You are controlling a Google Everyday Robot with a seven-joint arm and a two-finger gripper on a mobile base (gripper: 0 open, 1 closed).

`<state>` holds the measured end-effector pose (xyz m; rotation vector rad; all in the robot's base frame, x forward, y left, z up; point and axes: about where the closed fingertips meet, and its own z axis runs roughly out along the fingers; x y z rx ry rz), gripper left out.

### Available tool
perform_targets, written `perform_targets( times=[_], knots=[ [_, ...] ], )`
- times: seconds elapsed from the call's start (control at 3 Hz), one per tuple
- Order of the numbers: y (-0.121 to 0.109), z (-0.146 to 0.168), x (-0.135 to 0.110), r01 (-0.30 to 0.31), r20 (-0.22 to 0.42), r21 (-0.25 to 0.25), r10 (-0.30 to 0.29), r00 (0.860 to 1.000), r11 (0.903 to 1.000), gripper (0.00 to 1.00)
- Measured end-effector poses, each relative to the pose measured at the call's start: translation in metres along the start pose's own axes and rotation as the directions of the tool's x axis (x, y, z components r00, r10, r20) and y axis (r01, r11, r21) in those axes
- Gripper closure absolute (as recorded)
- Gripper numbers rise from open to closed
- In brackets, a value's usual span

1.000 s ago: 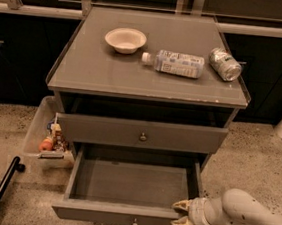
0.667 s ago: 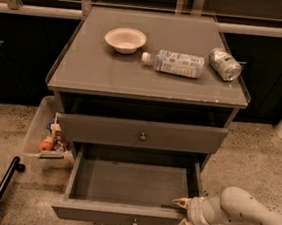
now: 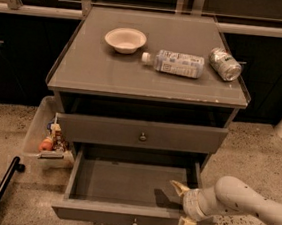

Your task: Open middle drawer

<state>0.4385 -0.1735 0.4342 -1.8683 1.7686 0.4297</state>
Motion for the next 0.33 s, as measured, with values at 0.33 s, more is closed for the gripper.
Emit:
perform_targets(
  times=[0.33],
  knots=[
    [-0.0073, -0.0319, -0.0153, 0.042, -0.032, 0.023, -0.041, 0.999, 0.9989, 0.00]
  ],
)
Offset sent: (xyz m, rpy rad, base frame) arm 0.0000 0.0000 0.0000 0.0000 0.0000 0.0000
